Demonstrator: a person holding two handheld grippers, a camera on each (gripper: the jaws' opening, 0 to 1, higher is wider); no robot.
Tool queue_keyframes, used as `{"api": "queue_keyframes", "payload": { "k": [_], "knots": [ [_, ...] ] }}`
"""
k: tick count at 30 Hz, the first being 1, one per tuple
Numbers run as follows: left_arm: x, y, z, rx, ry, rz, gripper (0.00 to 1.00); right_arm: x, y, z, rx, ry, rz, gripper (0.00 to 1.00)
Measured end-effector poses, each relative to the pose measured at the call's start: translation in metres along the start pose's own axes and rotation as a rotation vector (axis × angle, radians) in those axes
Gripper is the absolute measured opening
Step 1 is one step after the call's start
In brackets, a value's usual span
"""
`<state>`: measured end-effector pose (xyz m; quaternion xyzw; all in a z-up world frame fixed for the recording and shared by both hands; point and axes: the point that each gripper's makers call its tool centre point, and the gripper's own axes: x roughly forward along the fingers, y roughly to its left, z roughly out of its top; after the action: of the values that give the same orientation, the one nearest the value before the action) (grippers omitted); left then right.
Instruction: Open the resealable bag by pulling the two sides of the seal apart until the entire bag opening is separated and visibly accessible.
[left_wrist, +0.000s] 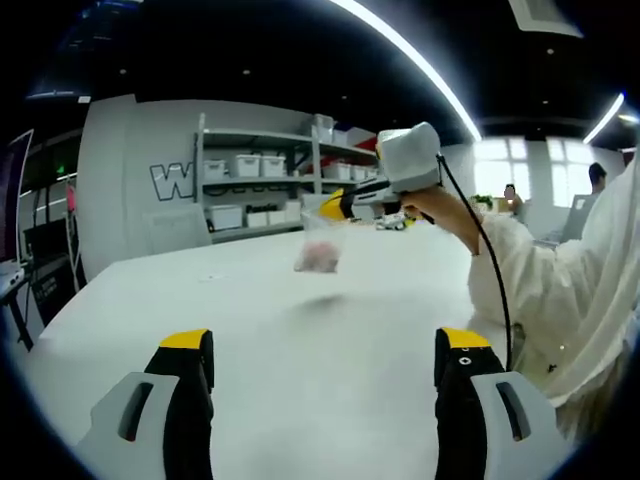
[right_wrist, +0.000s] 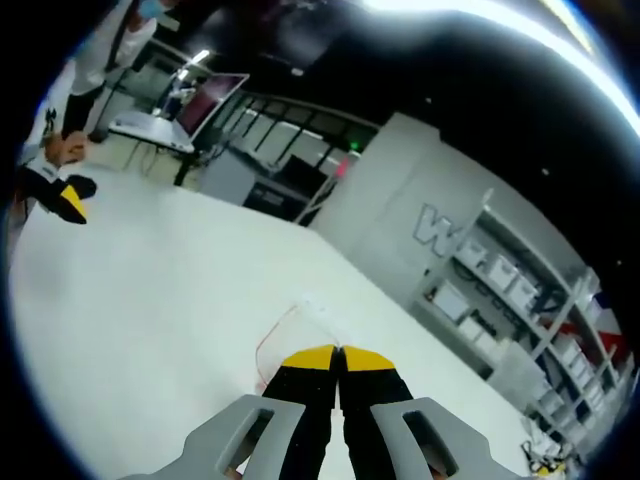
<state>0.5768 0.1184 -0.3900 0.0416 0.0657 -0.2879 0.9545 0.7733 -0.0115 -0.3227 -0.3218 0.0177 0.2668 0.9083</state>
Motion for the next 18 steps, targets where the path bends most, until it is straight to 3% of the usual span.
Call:
{"api": "queue_keyframes", "payload": {
  "k": [10,18],
  "knots": [
    [0.000,-0.001,0.000,-0.001,0.002,-0.001,0.90,0.014,-0.006,-0.014,0.011,0.031,-0.008,0.00],
    [0.001,-0.002,-0.002,-0.003,0.007,-0.005,0.90,0.022,-0.014,-0.014,-0.004,0.035,-0.022,0.00]
  ]
}}
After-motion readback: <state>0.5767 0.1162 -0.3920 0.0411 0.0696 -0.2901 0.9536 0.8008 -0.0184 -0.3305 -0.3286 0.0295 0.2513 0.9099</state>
